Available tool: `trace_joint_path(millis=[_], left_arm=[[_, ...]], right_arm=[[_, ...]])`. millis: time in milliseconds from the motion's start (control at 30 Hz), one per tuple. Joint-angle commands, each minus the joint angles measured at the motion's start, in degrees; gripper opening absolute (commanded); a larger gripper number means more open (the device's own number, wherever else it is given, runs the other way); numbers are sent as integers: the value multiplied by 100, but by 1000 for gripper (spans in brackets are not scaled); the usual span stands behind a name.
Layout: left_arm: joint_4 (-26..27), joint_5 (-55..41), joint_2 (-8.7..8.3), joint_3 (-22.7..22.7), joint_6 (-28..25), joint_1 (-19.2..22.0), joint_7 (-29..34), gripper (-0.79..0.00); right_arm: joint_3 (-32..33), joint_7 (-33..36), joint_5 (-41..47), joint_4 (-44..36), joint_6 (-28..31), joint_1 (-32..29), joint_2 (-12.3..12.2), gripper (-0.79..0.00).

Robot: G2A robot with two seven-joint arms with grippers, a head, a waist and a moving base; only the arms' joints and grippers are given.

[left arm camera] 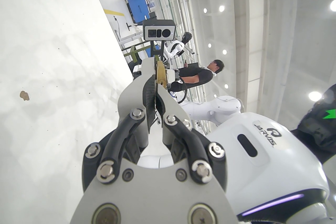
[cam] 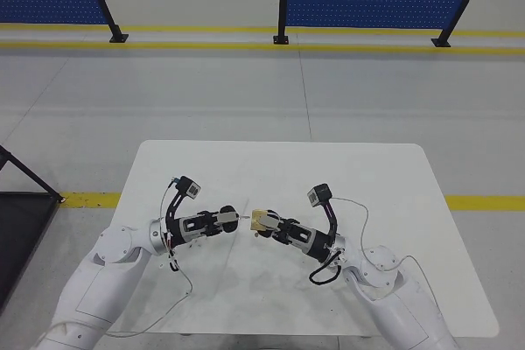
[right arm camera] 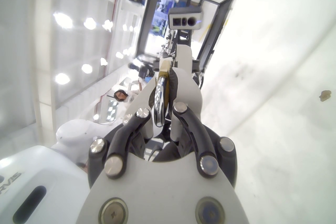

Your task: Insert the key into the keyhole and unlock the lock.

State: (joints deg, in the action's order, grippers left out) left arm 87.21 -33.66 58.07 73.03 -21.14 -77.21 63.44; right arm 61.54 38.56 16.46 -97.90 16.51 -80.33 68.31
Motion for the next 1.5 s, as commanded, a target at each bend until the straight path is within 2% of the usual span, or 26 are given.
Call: trace_joint_path(millis=[0, 1200, 1467], left_arm=[[22, 2, -1, 9, -1, -22, 2, -785], [159, 99, 21, -19, 44, -23, -10, -785], [160, 99, -50, 342, -75, -124, 239, -785]], right_arm=[[0, 0, 0, 0, 0, 0, 0, -785], [0, 0, 0, 0, 0, 0, 0, -785], [0, 0, 0, 0, 0, 0, 0, -785]])
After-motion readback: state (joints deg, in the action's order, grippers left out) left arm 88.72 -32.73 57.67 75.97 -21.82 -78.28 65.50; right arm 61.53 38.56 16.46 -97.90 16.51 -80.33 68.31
